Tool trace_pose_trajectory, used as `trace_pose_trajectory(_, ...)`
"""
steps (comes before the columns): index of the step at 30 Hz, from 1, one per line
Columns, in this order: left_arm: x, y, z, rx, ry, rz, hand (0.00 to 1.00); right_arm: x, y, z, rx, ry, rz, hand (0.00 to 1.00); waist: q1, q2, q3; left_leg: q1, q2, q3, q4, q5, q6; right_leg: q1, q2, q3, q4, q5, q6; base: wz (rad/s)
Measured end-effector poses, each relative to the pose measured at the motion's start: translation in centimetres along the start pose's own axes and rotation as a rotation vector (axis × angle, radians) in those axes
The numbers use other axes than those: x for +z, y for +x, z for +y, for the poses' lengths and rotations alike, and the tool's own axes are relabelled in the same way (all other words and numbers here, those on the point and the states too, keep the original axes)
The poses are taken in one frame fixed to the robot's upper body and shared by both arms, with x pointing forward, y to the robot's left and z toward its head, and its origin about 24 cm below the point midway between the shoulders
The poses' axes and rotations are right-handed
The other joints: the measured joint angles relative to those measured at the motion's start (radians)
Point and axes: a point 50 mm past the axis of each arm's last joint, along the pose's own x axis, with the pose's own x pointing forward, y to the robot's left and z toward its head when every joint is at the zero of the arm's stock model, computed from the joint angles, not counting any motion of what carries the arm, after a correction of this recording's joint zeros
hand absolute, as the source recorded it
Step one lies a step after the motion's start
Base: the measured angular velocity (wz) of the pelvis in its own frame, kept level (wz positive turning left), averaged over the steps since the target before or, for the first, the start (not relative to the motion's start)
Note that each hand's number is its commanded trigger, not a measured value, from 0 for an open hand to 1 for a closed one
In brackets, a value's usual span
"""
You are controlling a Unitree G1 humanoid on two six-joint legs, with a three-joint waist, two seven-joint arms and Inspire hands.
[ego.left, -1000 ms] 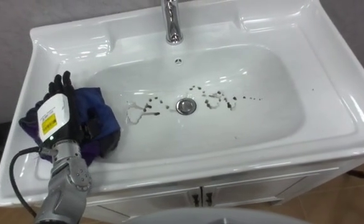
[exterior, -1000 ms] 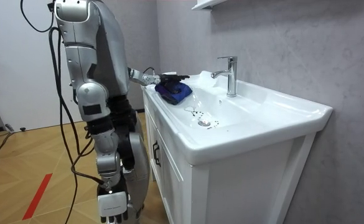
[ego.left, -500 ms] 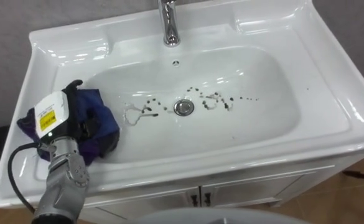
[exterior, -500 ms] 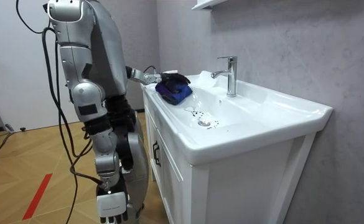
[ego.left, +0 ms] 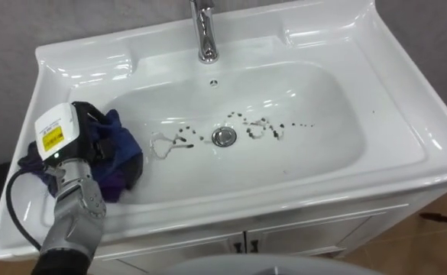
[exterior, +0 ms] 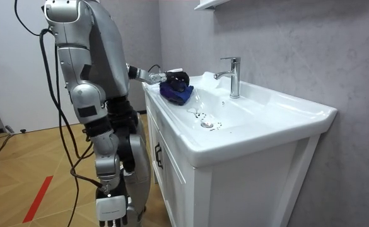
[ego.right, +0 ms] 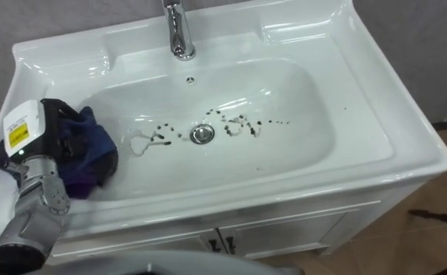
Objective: Wipe basin
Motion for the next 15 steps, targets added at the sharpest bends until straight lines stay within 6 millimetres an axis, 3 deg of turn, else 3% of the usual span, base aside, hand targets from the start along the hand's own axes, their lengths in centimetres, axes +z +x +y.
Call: trace_pose_trajectory(15, -0.10, -0.06, -0.17, -0.008, 0.000, 0.007, 1.00, 0.06, 0.01, 0.02, -0.004, 0.001, -0.006, 0.00, -0.002, -0.003, 0.0020, 0.012, 0.000, 0.001, -0.004, 0.000, 0.000, 0.009, 0.001, 0.007, -0.004, 0.000, 0.000, 0.00)
